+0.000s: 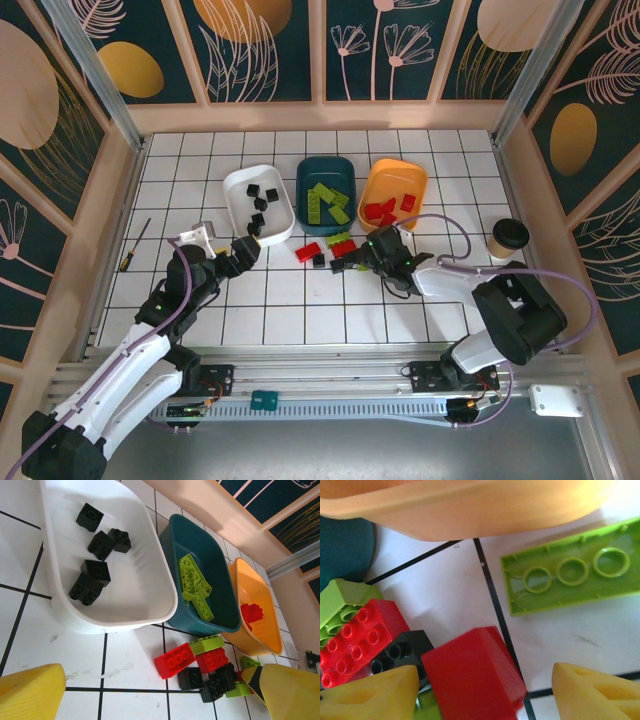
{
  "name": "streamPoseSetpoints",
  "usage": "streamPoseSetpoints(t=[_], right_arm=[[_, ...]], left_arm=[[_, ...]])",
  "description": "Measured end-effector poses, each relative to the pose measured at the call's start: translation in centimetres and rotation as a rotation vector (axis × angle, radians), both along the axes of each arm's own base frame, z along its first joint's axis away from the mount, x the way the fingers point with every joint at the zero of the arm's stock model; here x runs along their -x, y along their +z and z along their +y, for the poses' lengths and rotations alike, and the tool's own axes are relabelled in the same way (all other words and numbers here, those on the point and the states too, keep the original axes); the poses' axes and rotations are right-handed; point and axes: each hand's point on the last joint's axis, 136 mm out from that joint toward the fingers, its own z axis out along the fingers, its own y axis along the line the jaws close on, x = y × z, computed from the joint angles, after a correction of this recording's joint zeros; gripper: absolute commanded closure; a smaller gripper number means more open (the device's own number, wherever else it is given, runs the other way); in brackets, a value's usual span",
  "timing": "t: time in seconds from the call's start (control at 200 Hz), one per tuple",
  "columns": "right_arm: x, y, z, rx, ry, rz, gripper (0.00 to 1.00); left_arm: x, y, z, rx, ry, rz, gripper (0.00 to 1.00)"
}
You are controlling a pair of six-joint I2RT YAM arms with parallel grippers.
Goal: Sort the legos into containers by color
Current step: Pick up the lego from the center of the table.
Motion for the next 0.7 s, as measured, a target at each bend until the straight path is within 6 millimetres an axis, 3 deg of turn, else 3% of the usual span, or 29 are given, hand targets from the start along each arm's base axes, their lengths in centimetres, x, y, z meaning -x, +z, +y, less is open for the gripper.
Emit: streamPoseSetpoints(t=[0.27,0.5,0.606,0.701], right_arm=[[-1.0,-0.5,0.4,0.048,0.028,0.000,0.53],[-0.4,-0.1,-0.5,0.072,0.031,-0.010,0.74],[0.4,1.1,-1.1,0.072,0.043,-0.026,0.78],[0.7,3.9,-1.4,0.039,0.048,-0.084,0.78]], left_arm=[[0.0,-0.2,0.0,-0.004,0.000,0.007,0.01],[-0.1,-0.5,0.0,-0.008,-0.001,0.016,0.01],[-0.1,-0.6,-0.1,-0.009,-0.002,0.020,0.01],[-0.1,-0.6,-0.1,-0.008,-0.005,0.021,0.01]])
